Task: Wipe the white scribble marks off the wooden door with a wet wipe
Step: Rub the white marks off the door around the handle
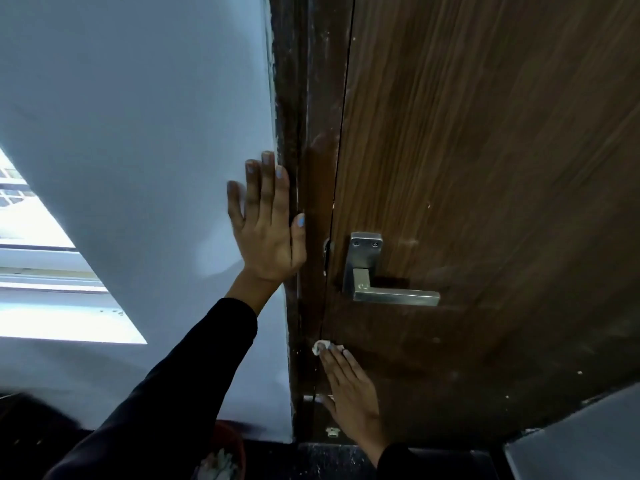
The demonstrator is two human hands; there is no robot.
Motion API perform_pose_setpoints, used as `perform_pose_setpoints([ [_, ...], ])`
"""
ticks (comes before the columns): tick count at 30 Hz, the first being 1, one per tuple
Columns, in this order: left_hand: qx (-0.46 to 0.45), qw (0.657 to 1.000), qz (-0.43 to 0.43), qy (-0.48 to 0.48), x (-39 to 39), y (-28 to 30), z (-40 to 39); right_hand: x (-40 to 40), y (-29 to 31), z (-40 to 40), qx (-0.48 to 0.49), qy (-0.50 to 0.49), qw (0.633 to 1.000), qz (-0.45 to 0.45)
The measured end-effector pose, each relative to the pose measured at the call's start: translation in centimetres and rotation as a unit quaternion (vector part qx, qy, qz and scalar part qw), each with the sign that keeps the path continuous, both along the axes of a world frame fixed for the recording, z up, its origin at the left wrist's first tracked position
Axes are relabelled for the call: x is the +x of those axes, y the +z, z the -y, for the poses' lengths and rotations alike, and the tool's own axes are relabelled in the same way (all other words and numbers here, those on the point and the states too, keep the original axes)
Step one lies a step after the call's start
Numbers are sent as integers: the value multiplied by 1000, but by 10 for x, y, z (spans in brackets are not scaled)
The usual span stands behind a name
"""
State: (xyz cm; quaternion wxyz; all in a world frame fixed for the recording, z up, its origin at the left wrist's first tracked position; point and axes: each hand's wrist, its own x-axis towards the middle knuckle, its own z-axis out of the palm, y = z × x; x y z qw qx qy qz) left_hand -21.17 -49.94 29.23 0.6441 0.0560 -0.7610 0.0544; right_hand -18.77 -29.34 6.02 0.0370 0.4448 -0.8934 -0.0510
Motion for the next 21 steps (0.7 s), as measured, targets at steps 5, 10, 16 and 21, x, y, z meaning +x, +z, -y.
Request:
perform_pose_setpoints([
  [5, -7, 1000, -6, -17, -2, -4, 2, -8, 35, 34, -133, -46, 990, -15],
  [10, -6, 1000, -4, -28, -5, -9, 6, 6, 27, 53, -163, -84, 983, 28],
  [16, 1, 999, 8, -44, -4, -11, 5, 26, 6, 50, -136, -126, 982, 33],
  [21, 6, 998, 0, -68, -2, -11, 4, 20, 83, 92, -344, -137, 925, -89],
])
